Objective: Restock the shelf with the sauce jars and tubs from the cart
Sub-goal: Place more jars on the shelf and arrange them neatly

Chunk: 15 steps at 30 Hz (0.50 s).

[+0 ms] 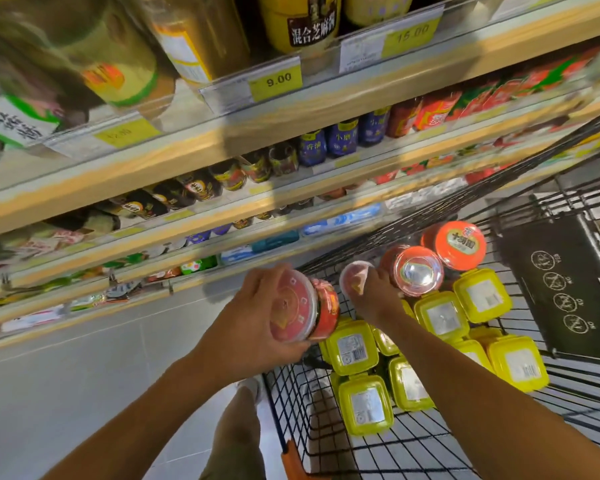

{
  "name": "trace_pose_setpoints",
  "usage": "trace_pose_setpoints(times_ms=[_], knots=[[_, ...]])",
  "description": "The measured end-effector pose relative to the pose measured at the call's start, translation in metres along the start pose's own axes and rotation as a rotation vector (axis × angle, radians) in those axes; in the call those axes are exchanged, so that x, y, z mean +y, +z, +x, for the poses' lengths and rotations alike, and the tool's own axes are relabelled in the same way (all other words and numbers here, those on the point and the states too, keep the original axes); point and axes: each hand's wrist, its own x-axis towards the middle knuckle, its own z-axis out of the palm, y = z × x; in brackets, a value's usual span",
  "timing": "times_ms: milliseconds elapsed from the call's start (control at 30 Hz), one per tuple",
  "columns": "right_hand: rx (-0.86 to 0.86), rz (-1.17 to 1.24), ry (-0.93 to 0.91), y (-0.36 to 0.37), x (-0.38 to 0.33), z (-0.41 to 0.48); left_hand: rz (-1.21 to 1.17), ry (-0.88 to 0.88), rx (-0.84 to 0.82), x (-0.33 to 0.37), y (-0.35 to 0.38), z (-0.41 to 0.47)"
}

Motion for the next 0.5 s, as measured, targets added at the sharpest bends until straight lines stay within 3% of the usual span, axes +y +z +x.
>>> trace_pose_setpoints(times_ms=[167,300,500], knots=[[-0.005,-0.152,0.075,0.014,-0.002,0.030,-0.219,0.007,0.087,0.001,-0.007,-0.003],[-0.033,-0.371,0.035,0.036,-0.003,0.054,-0.327,0.019,0.205,-0.001,-0.009,0.000],[-0.041,-0.429,0.098,0.068,0.020,0.102,-0.457,0.022,0.248,-0.002,-0.013,-0.001]])
